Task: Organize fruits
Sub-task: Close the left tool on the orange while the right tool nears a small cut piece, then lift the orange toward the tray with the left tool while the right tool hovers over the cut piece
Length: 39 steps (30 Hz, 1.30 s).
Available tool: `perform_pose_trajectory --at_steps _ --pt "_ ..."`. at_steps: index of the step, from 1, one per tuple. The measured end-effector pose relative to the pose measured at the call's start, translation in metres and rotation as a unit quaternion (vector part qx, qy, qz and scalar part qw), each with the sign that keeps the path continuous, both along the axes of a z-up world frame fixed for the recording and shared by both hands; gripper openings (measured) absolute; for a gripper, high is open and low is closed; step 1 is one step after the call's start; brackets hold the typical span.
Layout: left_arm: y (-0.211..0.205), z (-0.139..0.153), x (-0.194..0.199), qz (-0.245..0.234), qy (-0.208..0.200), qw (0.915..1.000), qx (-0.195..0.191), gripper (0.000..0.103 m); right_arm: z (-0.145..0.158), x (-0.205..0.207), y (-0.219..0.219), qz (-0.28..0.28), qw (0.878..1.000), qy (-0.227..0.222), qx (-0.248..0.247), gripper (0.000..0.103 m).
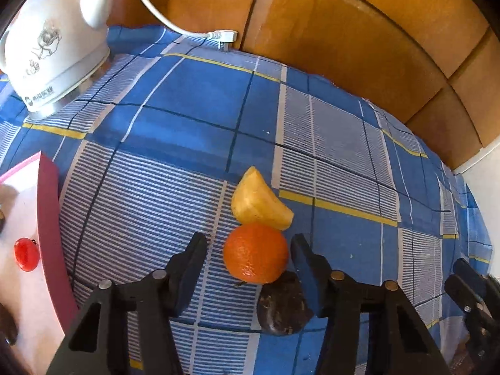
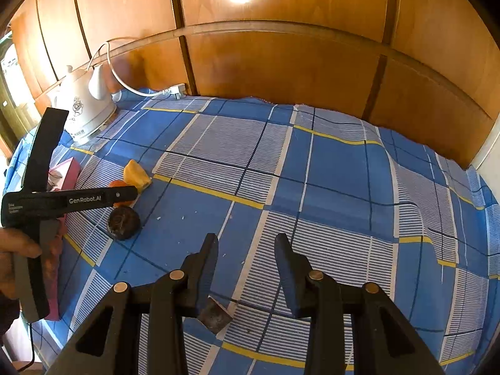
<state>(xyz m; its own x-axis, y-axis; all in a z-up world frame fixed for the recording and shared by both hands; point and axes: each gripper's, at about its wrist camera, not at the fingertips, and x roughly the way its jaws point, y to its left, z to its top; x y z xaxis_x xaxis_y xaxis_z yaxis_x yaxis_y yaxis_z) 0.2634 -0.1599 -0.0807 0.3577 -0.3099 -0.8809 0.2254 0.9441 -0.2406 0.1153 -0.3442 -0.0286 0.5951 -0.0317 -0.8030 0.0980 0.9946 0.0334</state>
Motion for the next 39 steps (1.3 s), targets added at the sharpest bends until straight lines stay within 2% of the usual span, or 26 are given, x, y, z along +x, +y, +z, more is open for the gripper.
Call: perform_pose_trajectory --at_steps 3,10,16,21,28,39 --pt "0.001 0.000 0.002 -0.005 0.002 0.9999 -0.013 0.040 -0.001 0.001 0.001 0.002 1.000 0.001 -0.004 0.038" --pt "0.016 0.014 -0.021 0.001 -0.033 0.9994 -0.013 0.040 -0.004 0.002 -0.006 -0.010 1.000 0.004 -0.002 0.038" --pt "0.037 0.051 -0.069 0.005 -0.106 0.9941 0.021 0.040 -0.007 0.001 -0.004 -0.006 1.000 0.010 -0.003 0.038" --pt "0.050 0.067 -0.106 0.007 -0.147 0.9883 0.041 0.040 -0.012 0.001 0.000 0.001 1.000 0.016 -0.004 0.038" --pt "0.069 0.076 -0.147 0.011 -0.170 0.9840 0.052 0.040 -0.017 0.001 0.006 0.016 1.000 0.019 -0.002 0.038" --pt "0.089 0.086 -0.184 0.018 -0.188 0.9807 0.048 0.040 -0.028 0.004 0.009 0.031 0.999 0.026 0.021 0.037"
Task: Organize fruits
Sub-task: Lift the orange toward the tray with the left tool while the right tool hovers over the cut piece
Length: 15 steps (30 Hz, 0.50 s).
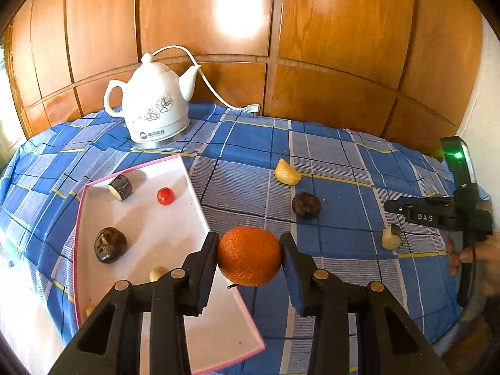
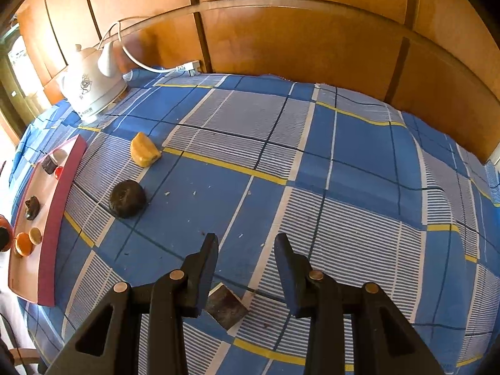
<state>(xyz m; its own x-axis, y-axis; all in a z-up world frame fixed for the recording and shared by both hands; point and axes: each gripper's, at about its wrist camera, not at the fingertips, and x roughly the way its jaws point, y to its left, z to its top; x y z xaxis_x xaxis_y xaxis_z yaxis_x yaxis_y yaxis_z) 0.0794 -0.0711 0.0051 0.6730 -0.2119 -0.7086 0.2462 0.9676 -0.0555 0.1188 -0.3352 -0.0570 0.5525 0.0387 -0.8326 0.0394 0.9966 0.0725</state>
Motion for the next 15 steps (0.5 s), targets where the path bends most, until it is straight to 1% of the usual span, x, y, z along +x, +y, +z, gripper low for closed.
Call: perform_pose_trajectory --at_steps 15 --pt "0.030 0.008 -0.023 0.027 -0.016 0.9995 -0.005 0.040 -0.014 0.000 0.004 0.009 1.000 0.010 0.003 0.037"
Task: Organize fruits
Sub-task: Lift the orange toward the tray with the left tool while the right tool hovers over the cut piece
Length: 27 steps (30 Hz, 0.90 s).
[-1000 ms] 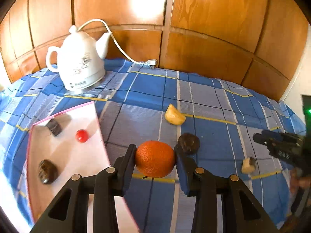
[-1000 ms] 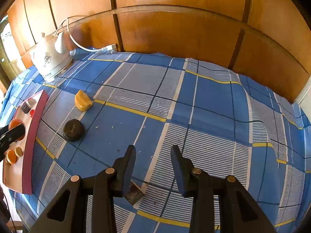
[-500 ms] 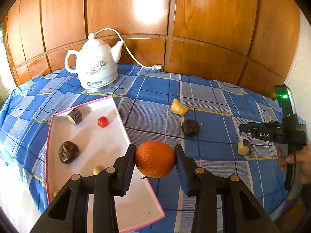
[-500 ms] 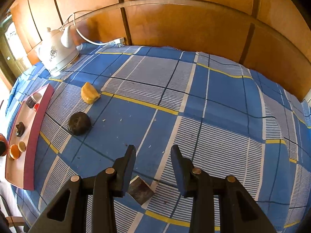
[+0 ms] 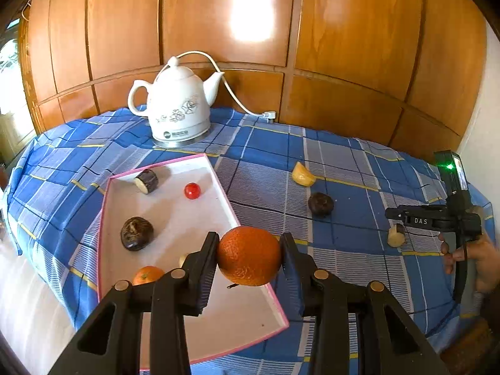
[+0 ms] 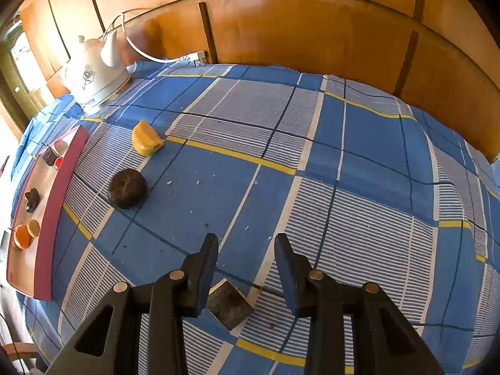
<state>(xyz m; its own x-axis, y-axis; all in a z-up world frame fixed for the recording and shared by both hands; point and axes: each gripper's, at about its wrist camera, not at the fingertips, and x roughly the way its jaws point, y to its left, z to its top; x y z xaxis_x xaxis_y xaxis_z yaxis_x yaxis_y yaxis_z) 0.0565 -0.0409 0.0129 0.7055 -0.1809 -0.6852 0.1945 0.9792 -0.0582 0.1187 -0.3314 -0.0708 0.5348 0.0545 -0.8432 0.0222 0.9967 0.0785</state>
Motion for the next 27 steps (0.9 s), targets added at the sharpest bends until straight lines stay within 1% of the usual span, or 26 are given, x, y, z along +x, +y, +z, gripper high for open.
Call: perform_pose_trajectory --at_steps 21,24,27 --pt "0.016 0.004 -0.011 0.011 -0.016 0.9998 0.003 0.040 -0.009 0.000 0.005 0.012 1.000 0.009 0.010 0.037" --pt "0.017 0.003 -0.010 0.012 -0.015 0.9998 0.003 0.040 -0.008 0.000 0.009 0.024 1.000 0.009 0.013 0.037" --pt "0.021 -0.002 -0.008 0.014 -0.008 0.9999 0.002 0.040 -0.001 0.005 0.020 0.051 0.998 0.010 0.028 0.037"
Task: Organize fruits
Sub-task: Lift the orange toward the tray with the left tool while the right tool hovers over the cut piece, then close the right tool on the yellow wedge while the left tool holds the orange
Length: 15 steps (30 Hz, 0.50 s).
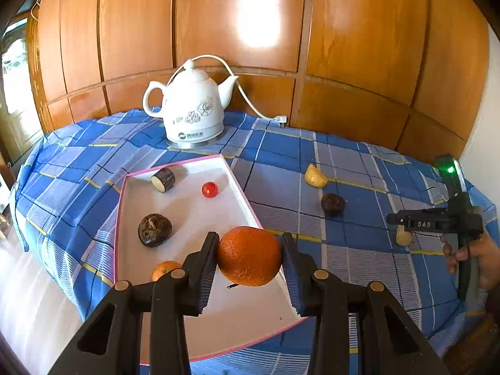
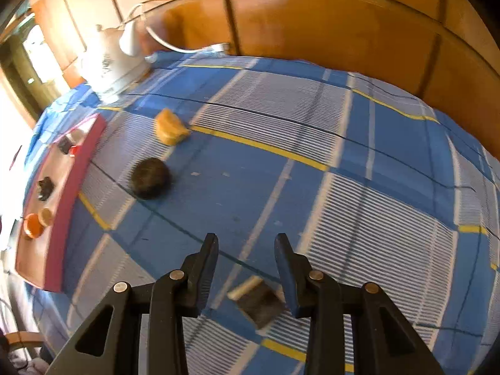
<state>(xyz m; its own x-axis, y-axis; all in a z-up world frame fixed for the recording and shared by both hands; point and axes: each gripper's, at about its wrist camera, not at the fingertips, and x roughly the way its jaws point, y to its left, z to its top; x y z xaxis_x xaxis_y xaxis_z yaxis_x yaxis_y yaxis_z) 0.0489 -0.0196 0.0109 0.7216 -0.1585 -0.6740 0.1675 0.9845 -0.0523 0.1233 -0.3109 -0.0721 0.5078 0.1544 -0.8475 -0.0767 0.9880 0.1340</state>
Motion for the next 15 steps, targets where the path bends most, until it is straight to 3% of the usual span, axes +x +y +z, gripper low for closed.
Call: perform_pose_trajectory --at_steps 5,7,8,15 --pt "0.010 -0.009 0.003 0.009 0.013 0.9999 -0.007 0.040 0.011 0.031 0.030 0.045 0.999 -0.006 0.006 0.038" --pt "0.016 -0.012 0.005 0.014 0.016 0.9997 -0.010 0.040 0.012 0.049 0.046 0.065 0.998 -0.004 0.001 0.043" --pt "0.019 -0.013 0.005 0.017 0.017 0.9997 -0.010 0.040 0.012 0.060 0.056 0.076 0.997 -0.002 -0.008 0.047" --pt "0.041 -0.020 0.010 0.036 0.028 0.9988 -0.019 0.040 -0.001 0.121 0.100 0.112 0.991 0.019 -0.070 0.047"
